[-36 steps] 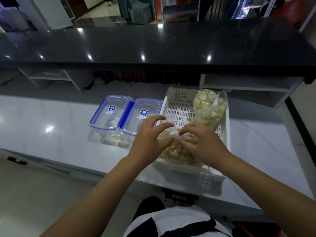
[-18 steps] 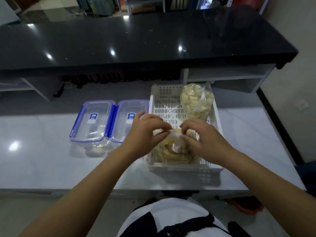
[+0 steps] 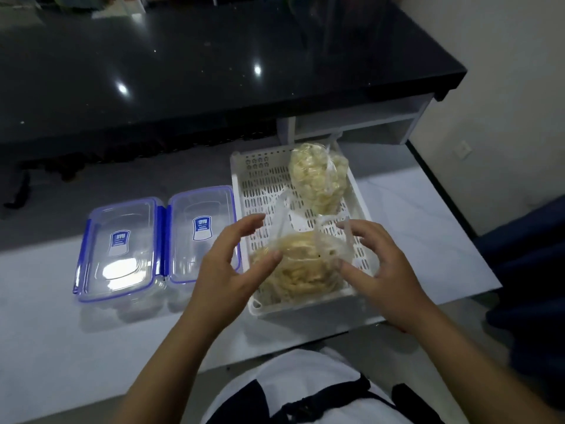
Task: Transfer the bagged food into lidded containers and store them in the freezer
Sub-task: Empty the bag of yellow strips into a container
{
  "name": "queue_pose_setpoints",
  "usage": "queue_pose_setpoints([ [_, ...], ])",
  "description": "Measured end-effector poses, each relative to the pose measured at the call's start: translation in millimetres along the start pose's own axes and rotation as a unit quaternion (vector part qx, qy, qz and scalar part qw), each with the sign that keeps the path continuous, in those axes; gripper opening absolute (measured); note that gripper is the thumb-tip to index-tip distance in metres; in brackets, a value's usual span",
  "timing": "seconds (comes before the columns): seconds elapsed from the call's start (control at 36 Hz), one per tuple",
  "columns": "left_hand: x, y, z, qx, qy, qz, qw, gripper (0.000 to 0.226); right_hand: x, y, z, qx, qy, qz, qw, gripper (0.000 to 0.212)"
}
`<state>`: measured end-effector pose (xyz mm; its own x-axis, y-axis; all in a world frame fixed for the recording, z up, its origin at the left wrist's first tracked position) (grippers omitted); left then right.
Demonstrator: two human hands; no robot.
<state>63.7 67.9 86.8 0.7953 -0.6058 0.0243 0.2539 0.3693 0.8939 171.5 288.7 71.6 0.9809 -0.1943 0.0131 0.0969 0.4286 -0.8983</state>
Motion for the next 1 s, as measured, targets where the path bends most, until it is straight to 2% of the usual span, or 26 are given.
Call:
queue_pose_setpoints([
  [0.08, -11.2, 15.5, 2.3, 0.026, -0.071, -0.026, 0.997, 0.064, -7.9, -22.7, -0.6, 0.013, 0.039, 0.018, 0.999, 0.023],
  [0.17, -20.1, 27.4, 2.9, 0.012, -0.081, -0.030, 0.996, 0.063, -11.3, -41.5, 2.3, -0.008, 0.090, 0.036, 0.995, 0.006],
  [0.28, -30.5, 31.9, 6.1, -0.017, -0.037, -0.006, 0.999, 0.050, -4.9, -59.5, 11.4, -0.044, 0.121, 0.052, 0.990, 0.004],
  [0.39, -35.6, 34.9, 17.8, -0.016, 0.032, -0.029, 0.999, 0.038, 10.6, -69.3, 24.6, -0.032, 0.176, 0.061, 0.982, 0.009],
  [0.44, -35.7, 32.5, 23.8, 0.026, 0.041, -0.039, 0.998, 0.037, 17.3, -69.0, 29.3, -0.031, 0.199, 0.061, 0.978, 0.010],
  [0.5, -33.7, 28.0, 30.7, 0.129, 0.035, -0.037, 0.990, 0.039, 22.2, -65.2, 31.2, -0.066, 0.214, 0.051, 0.973, 0.018],
  [0.58, -27.7, 24.1, 43.2, 0.288, 0.017, -0.037, 0.957, 0.038, 25.1, -58.0, 31.5, -0.172, 0.238, 0.003, 0.956, 0.021],
  [0.64, -21.1, 24.3, 50.4, 0.341, -0.011, -0.052, 0.938, 0.038, 22.9, -55.7, 30.6, -0.253, 0.223, -0.023, 0.941, 0.008],
  [0.72, -10.7, 30.2, 57.4, 0.350, -0.044, -0.058, 0.934, 0.047, 15.3, -53.9, 32.6, -0.328, 0.178, -0.039, 0.927, 0.023],
  [0.81, -2.2, 39.5, 59.0, 0.349, -0.049, -0.056, 0.934, 0.050, 3.2, -57.0, 38.7, -0.375, 0.131, -0.043, 0.917, 0.020],
  [0.92, 13.6, 55.3, 53.5, 0.364, -0.088, -0.065, 0.925, 0.065, -8.2, -67.1, 48.7, -0.408, 0.074, -0.035, 0.909, 0.018],
  [1.0, 26.8, 59.4, 46.0, 0.371, -0.111, -0.076, 0.919, 0.066, -9.0, -76.9, 57.6, -0.376, 0.045, -0.028, 0.925, 0.026],
])
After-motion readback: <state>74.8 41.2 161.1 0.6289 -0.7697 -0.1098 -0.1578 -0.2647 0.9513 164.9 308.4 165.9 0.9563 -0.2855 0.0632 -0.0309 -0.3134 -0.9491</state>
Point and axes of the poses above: each hand's wrist, its own x-axis away from the middle knuckle, its own z-axis out of the back of the hand, y = z × x, the point moved 3 cm from there along -x, towards the middle knuckle, and after that the axes turned 9 degrees about -y, right-handed, at the moved point
